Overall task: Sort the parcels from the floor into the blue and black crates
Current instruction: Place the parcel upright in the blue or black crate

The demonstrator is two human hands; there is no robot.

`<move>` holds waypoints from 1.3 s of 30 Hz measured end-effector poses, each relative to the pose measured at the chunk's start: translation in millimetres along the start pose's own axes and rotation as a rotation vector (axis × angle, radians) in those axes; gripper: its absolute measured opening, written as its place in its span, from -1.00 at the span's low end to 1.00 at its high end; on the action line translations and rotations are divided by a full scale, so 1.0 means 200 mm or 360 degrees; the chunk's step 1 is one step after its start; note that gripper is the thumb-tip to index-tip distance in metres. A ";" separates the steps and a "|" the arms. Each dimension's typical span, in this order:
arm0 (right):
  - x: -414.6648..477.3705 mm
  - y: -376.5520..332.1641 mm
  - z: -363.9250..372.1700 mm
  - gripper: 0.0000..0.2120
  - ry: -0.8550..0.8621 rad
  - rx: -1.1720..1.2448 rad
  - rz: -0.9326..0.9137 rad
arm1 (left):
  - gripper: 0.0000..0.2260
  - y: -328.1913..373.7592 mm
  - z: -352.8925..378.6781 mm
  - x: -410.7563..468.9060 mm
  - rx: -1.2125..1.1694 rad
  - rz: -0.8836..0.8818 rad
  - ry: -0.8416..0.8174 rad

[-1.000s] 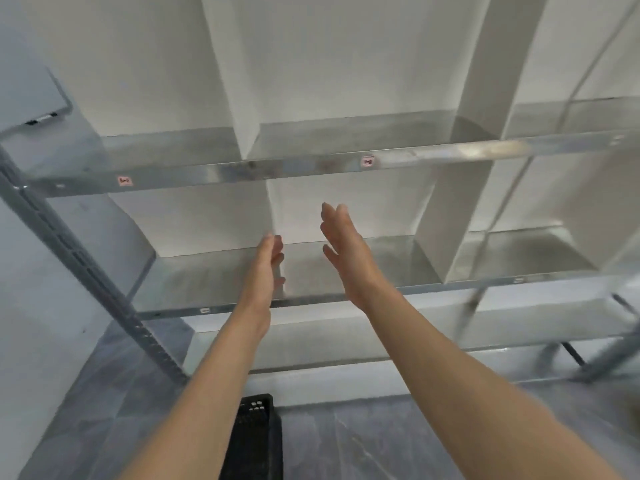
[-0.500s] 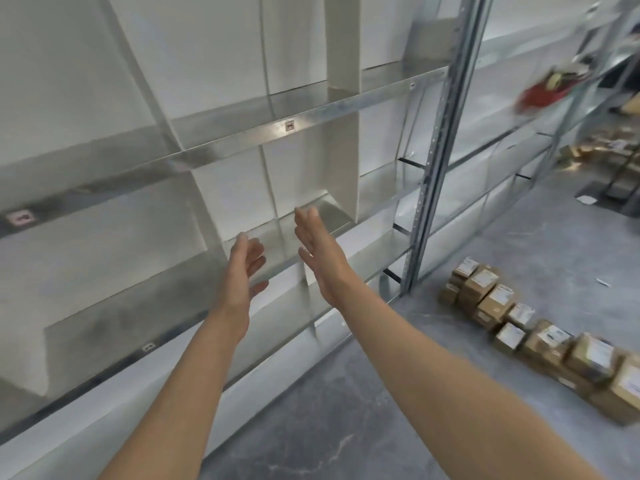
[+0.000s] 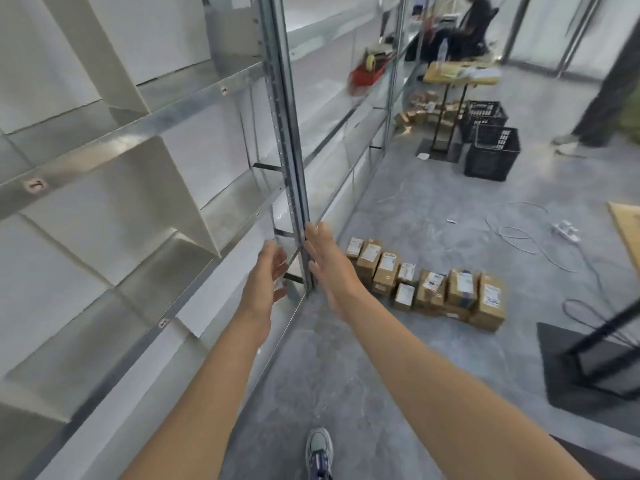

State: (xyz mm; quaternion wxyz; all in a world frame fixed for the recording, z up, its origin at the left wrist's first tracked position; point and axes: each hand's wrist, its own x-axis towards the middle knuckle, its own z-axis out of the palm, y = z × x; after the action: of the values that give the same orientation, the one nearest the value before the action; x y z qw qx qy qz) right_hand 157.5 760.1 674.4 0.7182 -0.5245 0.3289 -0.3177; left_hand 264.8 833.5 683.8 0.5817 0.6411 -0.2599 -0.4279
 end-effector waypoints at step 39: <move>1.78 0.29 -2.02 -0.28 0.0779 0.0176 0.0667 | -0.40 -0.53 1.56 2.30 0.0506 -0.0844 -0.0386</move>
State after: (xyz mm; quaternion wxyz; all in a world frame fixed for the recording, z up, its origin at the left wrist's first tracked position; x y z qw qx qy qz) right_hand 45.8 269.9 475.6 0.6950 -0.3137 0.5747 -0.2971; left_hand 212.3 307.7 480.4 0.3073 0.7135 -0.2149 -0.5918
